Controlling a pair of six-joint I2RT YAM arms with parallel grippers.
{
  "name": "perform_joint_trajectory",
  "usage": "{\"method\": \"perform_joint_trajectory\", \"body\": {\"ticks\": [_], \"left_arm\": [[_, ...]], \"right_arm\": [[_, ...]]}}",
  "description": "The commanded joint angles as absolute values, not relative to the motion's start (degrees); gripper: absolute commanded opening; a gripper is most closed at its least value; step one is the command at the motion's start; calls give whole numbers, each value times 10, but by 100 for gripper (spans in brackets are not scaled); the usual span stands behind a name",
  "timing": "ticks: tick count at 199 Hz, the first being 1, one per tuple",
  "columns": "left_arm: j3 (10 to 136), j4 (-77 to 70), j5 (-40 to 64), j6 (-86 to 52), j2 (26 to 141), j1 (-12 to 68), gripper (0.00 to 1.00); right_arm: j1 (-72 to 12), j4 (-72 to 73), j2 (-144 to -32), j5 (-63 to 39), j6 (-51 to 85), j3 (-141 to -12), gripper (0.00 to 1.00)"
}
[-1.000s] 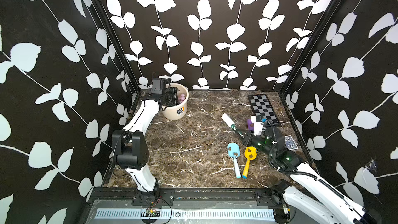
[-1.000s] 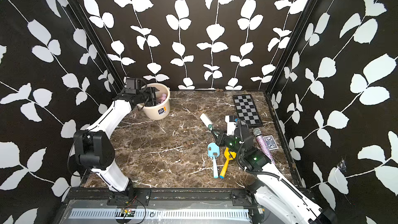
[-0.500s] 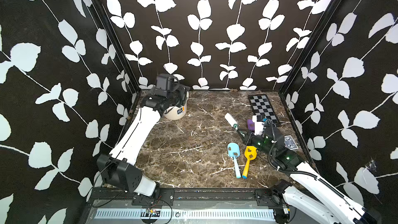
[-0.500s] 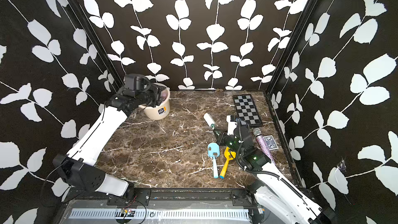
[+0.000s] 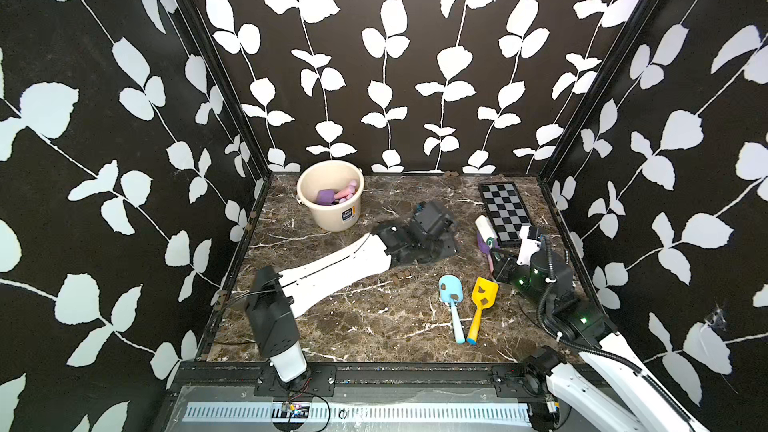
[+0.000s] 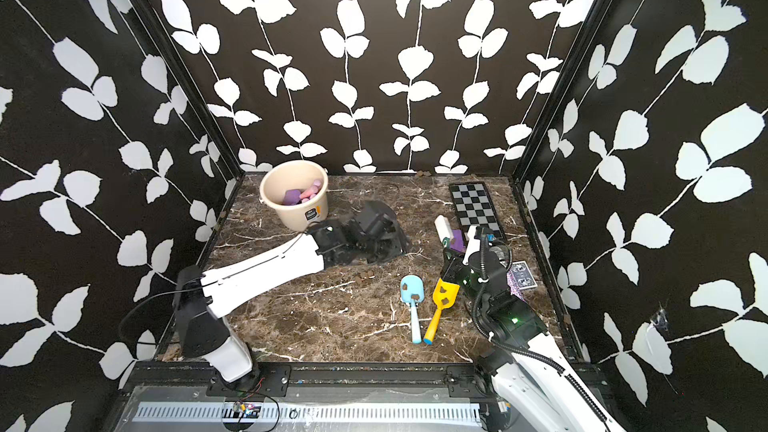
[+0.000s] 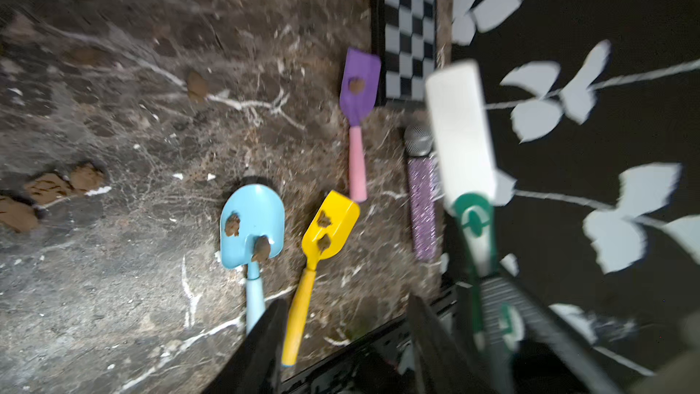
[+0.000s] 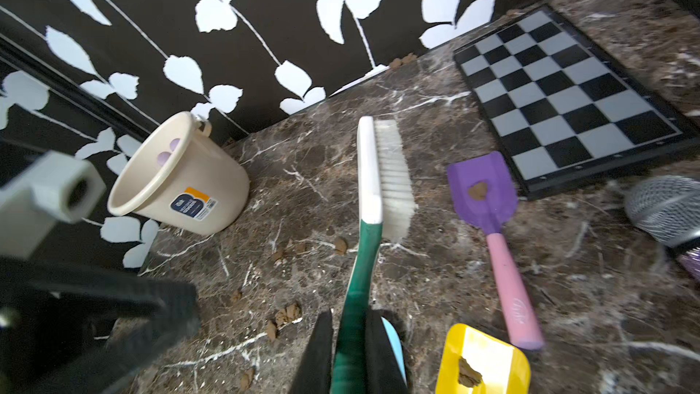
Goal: Brush the soil off the hand trowel and place it into the bucket
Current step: Pick up the hand trowel from the center of the board.
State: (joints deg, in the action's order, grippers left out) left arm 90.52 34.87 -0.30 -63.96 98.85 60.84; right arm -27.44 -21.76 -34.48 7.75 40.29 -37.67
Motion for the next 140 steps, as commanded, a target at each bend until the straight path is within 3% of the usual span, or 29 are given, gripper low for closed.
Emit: {"method": "perform_joint_trajectory", "body": {"ticks": [1,51,140], "left_arm": [[891,380,16,-554,1021,625,54],[814,313,24,-664,1049,678,70],[818,359,69,-745,1142,726,74]], "right_arm": [[-256,-252,-326,91,407,-397,0],[-248,-309,-292,75,401,-416,0],[-247,-369,-219,63,433,-410,0]]}}
